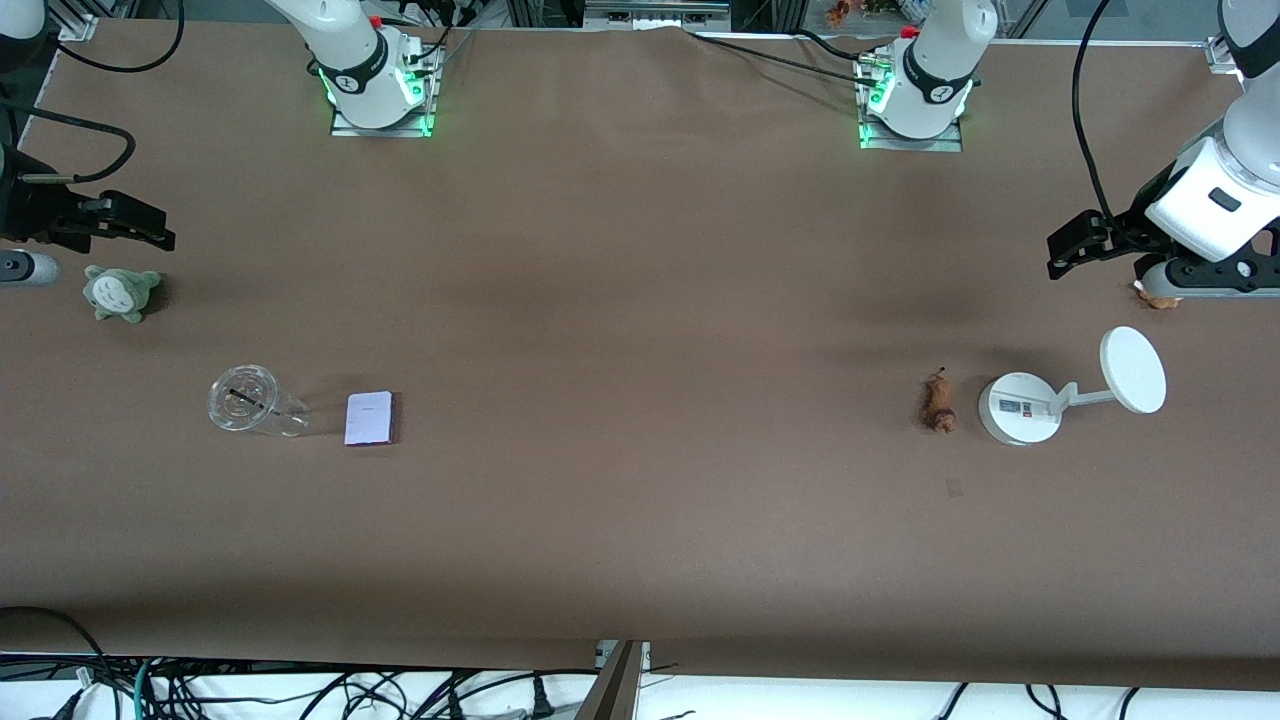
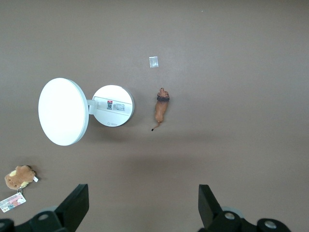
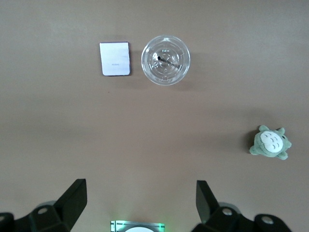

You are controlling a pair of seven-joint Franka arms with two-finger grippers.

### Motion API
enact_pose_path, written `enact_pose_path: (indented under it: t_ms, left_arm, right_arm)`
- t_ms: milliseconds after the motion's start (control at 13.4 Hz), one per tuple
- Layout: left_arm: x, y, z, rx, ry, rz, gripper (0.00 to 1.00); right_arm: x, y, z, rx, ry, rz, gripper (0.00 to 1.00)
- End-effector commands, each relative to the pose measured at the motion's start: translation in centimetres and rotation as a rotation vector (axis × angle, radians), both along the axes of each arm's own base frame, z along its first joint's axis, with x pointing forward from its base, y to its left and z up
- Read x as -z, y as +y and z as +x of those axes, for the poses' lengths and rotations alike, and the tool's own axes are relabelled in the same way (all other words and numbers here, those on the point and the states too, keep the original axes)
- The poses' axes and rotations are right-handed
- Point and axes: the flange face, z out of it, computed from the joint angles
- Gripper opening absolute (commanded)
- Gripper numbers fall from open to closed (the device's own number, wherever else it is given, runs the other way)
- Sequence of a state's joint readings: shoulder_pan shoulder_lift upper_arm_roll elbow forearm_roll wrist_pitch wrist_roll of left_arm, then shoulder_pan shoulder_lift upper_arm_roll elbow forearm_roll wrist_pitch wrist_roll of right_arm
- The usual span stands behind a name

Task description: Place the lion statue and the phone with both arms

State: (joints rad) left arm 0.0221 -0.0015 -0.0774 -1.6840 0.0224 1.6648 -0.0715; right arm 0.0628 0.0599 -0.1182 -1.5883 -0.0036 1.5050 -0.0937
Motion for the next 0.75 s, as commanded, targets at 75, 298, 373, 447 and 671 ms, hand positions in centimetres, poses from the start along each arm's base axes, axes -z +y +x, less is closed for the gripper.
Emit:
enact_pose_path:
  t_ms: [75,298,373,447,671]
  left_arm:
    - [-0.28,0.05,-0.51,0.017,0.002,-0.020,1.00]
    - [-0.35,0.00,-0.50,0.019,0.001,-0.017,1.00]
    - [-0.28,-0.07,-0.52,0.022,0.002,-0.016,1.00]
    - [-0.28,-0.16,-0.52,0.024,0.002,-0.015,1.00]
    - [-0.28,-0.16,-0.52,0.022,0.002,-0.015,1.00]
  right_arm:
    - [-0.58,-0.30,0.19,0.004,0.007,-0.020,1.00]
    - [-0.59,-0.45,0.20,0.007,0.005,-0.018,1.00]
    - [-0.60,-0.45,0.21,0.007,0.004,-0.018,1.00]
    - [-0.60,-0.45,0.21,0.007,0.004,-0.018,1.00]
    - [-0.61,-0.45,0.23,0.005,0.002,-0.018,1.00]
